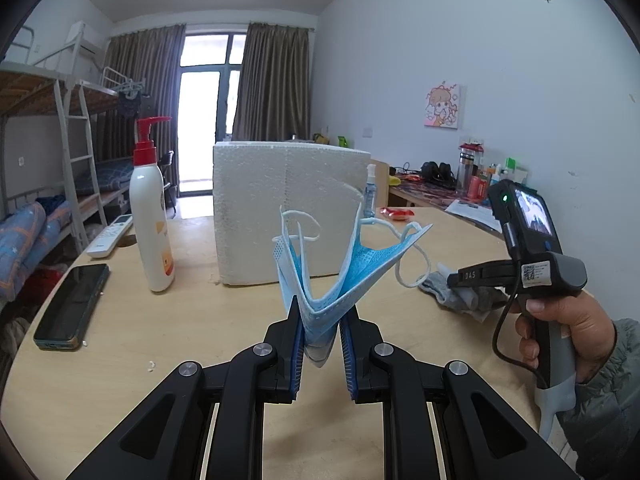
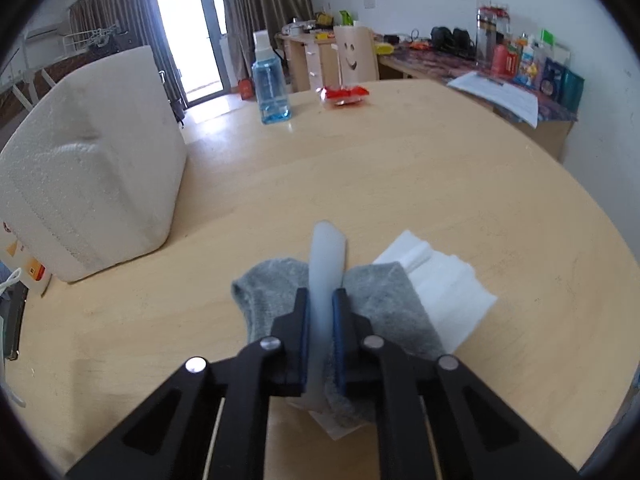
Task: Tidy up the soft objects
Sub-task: 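Carry the mask and foam roll in both tools over the foam box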
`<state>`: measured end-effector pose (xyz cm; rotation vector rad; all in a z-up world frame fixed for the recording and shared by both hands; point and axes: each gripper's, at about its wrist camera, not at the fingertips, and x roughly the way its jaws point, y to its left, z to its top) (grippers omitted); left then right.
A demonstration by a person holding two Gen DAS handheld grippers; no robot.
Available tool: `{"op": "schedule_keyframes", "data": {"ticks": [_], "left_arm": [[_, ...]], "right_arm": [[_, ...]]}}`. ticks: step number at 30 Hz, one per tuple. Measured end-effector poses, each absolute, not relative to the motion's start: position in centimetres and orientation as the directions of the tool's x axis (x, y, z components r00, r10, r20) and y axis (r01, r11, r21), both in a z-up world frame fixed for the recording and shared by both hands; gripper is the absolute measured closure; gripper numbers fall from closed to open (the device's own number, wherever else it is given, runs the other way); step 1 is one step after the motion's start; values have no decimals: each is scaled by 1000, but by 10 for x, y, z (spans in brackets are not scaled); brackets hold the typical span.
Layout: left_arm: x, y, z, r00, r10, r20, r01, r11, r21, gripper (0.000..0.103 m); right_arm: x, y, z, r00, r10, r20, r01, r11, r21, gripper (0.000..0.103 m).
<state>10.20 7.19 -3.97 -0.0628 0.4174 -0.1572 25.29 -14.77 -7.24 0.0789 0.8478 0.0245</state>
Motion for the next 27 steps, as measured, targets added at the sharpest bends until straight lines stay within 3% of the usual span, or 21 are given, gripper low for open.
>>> {"op": "schedule_keyframes", "data": {"ticks": [27], "left_arm": [[105, 69, -8, 933, -30, -358, 23, 999, -24, 85]], "right_arm": [[187, -112, 15, 787, 352, -508, -341, 933, 117, 90]]}}
